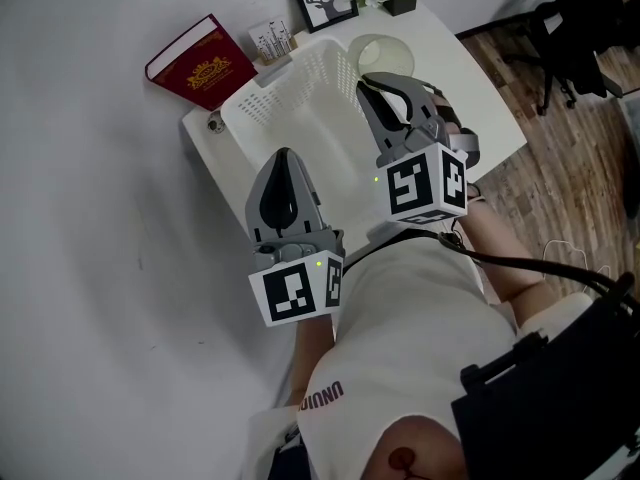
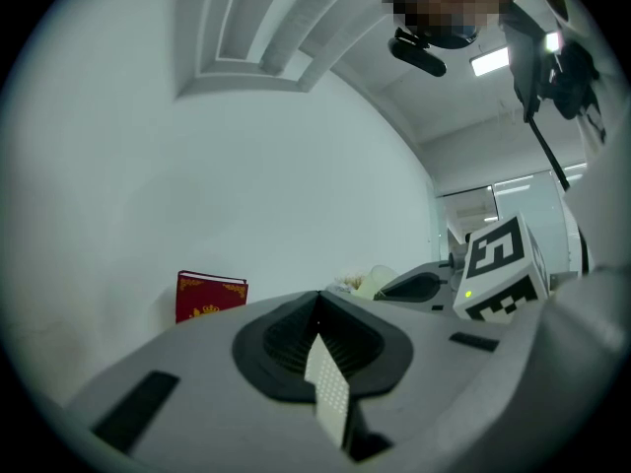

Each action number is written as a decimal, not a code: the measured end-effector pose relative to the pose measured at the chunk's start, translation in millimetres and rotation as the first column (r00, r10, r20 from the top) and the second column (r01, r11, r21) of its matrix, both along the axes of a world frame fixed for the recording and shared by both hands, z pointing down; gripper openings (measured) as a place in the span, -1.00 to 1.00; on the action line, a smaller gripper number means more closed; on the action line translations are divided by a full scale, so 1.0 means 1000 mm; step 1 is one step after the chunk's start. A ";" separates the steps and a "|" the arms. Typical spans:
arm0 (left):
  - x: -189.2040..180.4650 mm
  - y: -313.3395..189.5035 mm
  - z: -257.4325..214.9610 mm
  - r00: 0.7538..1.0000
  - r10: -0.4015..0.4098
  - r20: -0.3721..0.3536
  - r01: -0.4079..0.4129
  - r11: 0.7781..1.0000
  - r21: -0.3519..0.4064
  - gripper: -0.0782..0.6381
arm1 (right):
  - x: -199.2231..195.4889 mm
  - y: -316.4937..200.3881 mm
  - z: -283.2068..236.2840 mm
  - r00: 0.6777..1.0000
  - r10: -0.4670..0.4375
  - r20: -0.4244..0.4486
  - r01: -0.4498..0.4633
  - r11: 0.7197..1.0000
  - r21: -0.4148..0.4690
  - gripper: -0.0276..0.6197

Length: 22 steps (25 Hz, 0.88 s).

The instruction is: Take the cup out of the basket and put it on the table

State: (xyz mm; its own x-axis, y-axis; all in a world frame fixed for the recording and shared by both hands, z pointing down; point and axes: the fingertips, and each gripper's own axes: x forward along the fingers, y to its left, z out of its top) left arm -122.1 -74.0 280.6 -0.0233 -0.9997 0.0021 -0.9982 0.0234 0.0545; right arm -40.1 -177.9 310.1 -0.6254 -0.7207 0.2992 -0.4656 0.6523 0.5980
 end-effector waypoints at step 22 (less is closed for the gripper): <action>0.018 -0.014 0.006 0.998 0.063 -0.003 -0.063 0.998 -0.023 -0.75 | 0.050 -0.023 0.011 0.988 0.155 -0.008 -0.155 0.987 -0.038 -0.80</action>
State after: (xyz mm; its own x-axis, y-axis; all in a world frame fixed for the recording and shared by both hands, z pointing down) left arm -104.5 -88.5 286.6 0.0402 -0.9989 0.0249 -0.9977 -0.0387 0.0565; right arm 10.0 -201.3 320.8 -0.5055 -0.7967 0.3313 -0.5599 0.5951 0.5765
